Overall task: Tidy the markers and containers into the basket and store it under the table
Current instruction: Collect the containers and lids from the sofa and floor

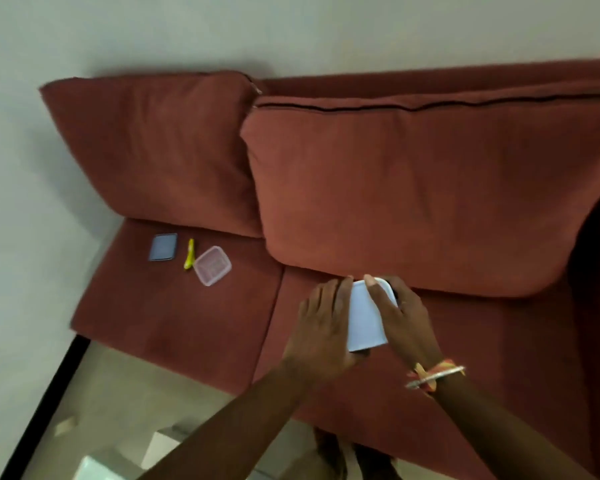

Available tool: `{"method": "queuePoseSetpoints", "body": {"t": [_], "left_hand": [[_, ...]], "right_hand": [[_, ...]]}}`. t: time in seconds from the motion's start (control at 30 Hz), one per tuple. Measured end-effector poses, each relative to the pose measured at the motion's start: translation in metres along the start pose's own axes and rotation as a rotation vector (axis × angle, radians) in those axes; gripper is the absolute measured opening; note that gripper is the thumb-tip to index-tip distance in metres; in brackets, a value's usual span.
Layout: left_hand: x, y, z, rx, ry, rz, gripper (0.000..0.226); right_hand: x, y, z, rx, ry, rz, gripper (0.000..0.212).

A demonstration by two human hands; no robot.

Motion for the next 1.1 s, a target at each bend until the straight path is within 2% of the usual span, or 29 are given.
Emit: {"method": "queuePoseSetpoints", "body": {"t": [0.23, 0.4, 0.47, 0.53, 0.6, 0.63, 0.67, 0.73, 0.8, 0.87, 1.0, 1.1], "left_hand": [[0.064, 0.013, -0.055, 0.058, -0.079, 0.130, 0.103], [0.091, 0.049, -0.134, 0.134, -0.018, 0.180, 0.105], [0.104, 0.078, -0.168, 0.112, 0.043, 0.204, 0.108], [0.122, 0.114, -0.210, 0.167, 0.236, 0.182, 0.099], [0.136, 0.147, -0.250, 0.357, 0.471, 0.268, 0.064], [0.145, 0.164, -0.270, 0.515, 0.603, 0.381, 0.046], [0.154, 0.181, -0.289, 0.704, 0.745, 0.483, 0.039], [0.171, 0.215, -0.324, 1.031, 1.019, 0.608, 0.045], [0.189, 0.248, -0.355, 1.234, 1.168, 0.723, 0.053], [0.205, 0.284, -0.388, 1.322, 1.126, 0.855, 0.061], [0.230, 0.360, -0.448, 1.434, 0.963, 1.040, 0.058], [0.240, 0.417, -0.479, 1.511, 0.887, 1.114, 0.052]], "right_hand": [[-0.066, -0.005, -0.066, 0.164, 0.046, 0.013, 0.022], [-0.160, 0.003, -0.098, 0.223, 0.077, -0.028, 0.023], [-0.200, 0.013, -0.106, 0.245, 0.099, -0.069, 0.023], [-0.247, 0.026, -0.111, 0.278, 0.138, -0.115, 0.022], [-0.291, 0.040, -0.116, 0.301, 0.139, -0.166, 0.018], [-0.317, 0.049, -0.119, 0.308, 0.135, -0.196, 0.017], [-0.344, 0.059, -0.126, 0.321, 0.135, -0.224, 0.018], [-0.401, 0.080, -0.142, 0.354, 0.143, -0.293, 0.021], [-0.453, 0.094, -0.158, 0.385, 0.125, -0.379, 0.020], [-0.507, 0.110, -0.172, 0.424, 0.130, -0.462, 0.024], [-0.605, 0.146, -0.189, 0.470, 0.117, -0.632, 0.019], [-0.669, 0.176, -0.190, 0.484, 0.109, -0.753, 0.021]]}}
Point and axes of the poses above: each hand's wrist, its own y-axis away from the middle knuckle, its own x-axis out of the back of the hand, z = x × y, the point moved 2 cm from there along -y, towards the middle knuckle, and after that the axes turned 2 degrees about -z, right-handed, at the moved point
